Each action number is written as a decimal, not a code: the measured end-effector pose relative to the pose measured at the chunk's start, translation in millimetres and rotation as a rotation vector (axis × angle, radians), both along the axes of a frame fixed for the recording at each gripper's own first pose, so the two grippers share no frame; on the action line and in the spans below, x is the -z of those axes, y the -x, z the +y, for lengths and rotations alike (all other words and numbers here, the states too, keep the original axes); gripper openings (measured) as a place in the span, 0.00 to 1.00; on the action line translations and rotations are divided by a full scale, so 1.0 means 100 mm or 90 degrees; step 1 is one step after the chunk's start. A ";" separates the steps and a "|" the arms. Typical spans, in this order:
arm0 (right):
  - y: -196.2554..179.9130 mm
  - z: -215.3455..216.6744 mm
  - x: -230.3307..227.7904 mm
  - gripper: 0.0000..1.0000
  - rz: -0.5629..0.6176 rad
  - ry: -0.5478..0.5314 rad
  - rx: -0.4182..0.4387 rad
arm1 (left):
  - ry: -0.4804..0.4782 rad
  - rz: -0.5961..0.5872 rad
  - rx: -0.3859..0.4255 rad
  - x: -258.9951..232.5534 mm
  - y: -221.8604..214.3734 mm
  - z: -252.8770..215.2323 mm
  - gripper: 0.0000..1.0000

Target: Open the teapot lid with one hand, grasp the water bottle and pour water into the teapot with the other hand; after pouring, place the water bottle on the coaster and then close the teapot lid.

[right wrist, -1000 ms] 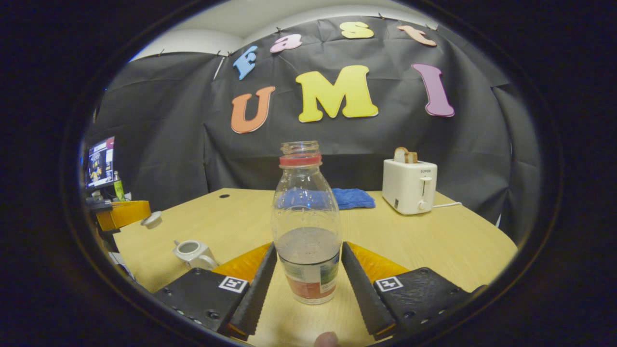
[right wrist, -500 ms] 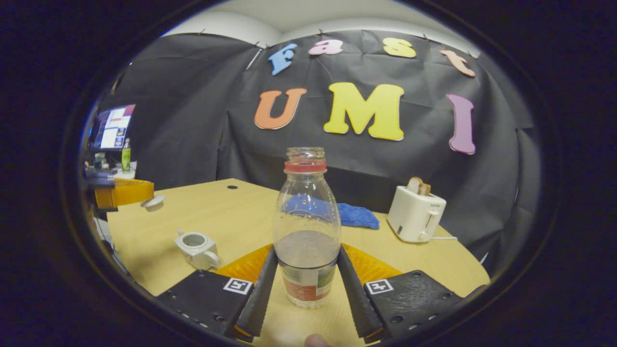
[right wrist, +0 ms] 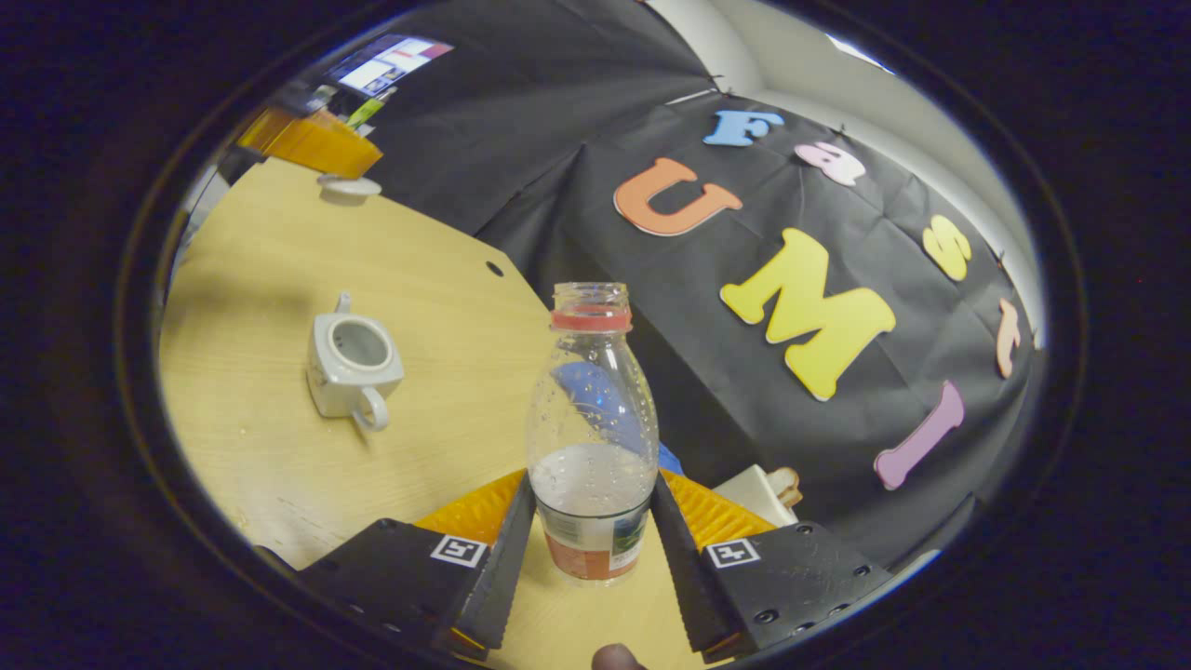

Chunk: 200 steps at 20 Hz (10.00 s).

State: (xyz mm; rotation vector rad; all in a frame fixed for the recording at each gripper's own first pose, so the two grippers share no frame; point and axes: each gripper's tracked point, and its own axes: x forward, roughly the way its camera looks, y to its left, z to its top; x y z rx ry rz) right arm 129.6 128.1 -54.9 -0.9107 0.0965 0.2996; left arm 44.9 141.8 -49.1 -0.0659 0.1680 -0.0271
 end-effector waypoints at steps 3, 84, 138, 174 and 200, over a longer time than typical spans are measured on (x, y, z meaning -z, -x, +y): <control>-0.08 0.11 0.04 0.71 -0.027 0.081 -0.026 | -0.013 0.001 0.003 -0.01 0.02 0.04 0.03; -0.10 0.79 -0.37 0.70 -0.391 0.699 -0.150 | 0.007 -0.013 0.003 -0.15 0.18 0.31 0.02; -1.27 -0.14 0.10 0.71 0.189 -0.553 0.081 | -0.004 -0.039 0.033 -0.34 0.22 0.07 0.02; 0.58 -2.04 -0.15 0.96 0.003 -0.550 0.235 | 0.005 0.021 0.063 0.37 -0.33 -0.92 0.03; 0.74 -2.19 -0.03 0.96 0.005 -0.578 0.255 | -0.017 0.062 0.028 0.52 -0.30 -0.95 0.39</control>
